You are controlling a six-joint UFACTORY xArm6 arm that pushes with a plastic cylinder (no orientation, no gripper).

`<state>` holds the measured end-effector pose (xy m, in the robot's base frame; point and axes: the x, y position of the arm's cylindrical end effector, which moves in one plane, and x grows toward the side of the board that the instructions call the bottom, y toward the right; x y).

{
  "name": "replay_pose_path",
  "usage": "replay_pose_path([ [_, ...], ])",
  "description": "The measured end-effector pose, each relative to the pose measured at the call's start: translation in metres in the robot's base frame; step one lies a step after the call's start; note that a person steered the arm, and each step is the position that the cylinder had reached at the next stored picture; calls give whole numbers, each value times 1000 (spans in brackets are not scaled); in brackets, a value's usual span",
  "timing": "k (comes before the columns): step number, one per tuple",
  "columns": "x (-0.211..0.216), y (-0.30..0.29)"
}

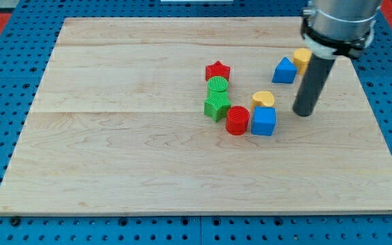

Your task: Nudge yellow heart

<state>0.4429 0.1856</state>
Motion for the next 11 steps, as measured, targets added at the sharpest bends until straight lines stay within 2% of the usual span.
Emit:
replay_pose_path([
  [1,-20,10],
  [3,-47,-13],
  [8,-49,-121],
  [11,-49,-122],
])
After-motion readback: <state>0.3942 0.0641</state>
